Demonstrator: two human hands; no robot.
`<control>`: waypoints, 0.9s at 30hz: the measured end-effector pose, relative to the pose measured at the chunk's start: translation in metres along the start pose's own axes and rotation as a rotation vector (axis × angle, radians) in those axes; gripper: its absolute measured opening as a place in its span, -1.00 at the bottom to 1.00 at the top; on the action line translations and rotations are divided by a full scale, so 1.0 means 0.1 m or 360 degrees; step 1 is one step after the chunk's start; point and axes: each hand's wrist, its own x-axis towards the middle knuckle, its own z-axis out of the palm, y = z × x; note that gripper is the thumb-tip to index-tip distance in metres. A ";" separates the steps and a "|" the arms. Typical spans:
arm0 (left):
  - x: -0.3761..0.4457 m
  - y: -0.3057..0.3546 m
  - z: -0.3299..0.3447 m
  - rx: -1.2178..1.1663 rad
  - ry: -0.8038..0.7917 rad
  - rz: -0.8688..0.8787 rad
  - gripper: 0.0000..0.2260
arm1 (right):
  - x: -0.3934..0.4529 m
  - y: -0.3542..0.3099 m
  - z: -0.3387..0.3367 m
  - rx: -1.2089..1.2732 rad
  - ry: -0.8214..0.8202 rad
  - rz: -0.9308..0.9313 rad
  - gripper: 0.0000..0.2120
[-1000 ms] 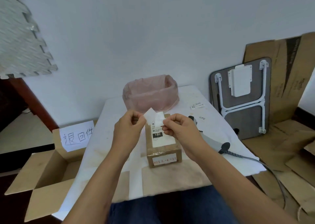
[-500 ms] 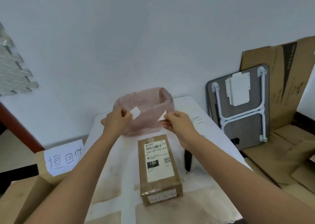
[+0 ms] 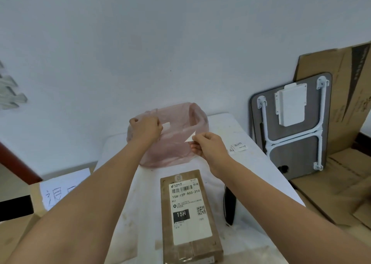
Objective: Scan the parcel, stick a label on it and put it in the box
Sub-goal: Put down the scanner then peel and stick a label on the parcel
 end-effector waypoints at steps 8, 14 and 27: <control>0.06 -0.05 -0.01 -0.0006 0.0004 0.0062 -0.86 | -0.11 -0.01 0.01 0.0087 -0.0053 0.0036 -0.90; -0.06 -0.11 -0.10 -0.0201 0.0004 0.0060 -0.68 | -0.29 -0.07 0.04 0.0123 -0.0076 0.0039 -0.93; -2.14 0.13 -0.74 -0.0444 0.0632 0.0721 -0.90 | -1.22 0.22 -0.02 0.0304 -0.0159 0.0161 -0.93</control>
